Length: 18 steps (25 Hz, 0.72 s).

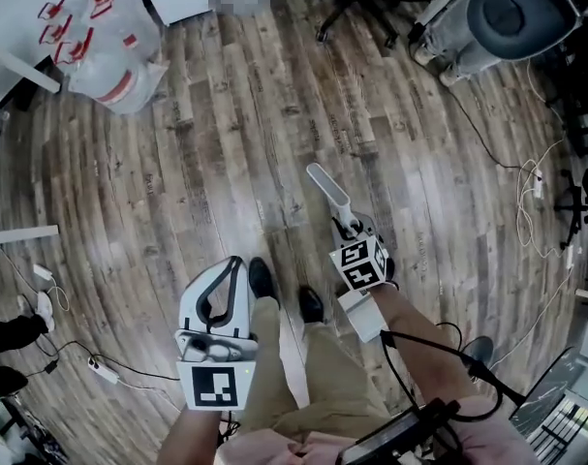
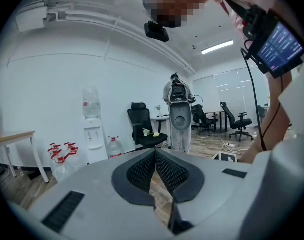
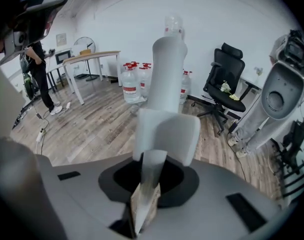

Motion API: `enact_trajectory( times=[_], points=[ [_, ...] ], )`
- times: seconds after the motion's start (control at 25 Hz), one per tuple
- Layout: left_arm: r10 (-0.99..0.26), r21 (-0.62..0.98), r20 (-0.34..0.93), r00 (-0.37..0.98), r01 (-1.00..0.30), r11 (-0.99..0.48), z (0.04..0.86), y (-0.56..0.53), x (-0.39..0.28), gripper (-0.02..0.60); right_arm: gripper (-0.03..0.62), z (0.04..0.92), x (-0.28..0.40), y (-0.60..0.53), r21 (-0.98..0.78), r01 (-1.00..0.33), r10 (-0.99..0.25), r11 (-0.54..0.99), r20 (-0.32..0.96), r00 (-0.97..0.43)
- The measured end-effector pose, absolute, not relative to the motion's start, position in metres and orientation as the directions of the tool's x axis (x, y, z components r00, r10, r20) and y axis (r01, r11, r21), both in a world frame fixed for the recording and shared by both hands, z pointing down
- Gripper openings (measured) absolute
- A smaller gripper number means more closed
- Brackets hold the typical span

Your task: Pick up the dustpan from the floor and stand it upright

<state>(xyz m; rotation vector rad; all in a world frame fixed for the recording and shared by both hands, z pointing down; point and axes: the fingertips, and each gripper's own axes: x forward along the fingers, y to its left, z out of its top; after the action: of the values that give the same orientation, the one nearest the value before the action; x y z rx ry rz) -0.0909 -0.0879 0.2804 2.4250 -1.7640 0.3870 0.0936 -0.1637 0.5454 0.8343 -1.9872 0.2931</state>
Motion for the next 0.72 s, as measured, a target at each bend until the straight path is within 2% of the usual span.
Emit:
enact_trajectory(
  times=[0.52,0.72],
  points=[
    [-0.862,-0.126,0.283,0.421,-0.875,-0.468,0.231,-0.051,0.006,0.014,0.055,0.465,0.177,-0.113,0.08,-0.729,-0.572,0.679,0.68,-0.458],
    [-0.86,-0.116,0.236,0.453,-0.865,-0.488,0.208,-0.043,0.047,0.014,0.055,0.44,0.215,-0.085,0.073,-0.759,-0.614,0.647,0.64,-0.462]
  ],
)
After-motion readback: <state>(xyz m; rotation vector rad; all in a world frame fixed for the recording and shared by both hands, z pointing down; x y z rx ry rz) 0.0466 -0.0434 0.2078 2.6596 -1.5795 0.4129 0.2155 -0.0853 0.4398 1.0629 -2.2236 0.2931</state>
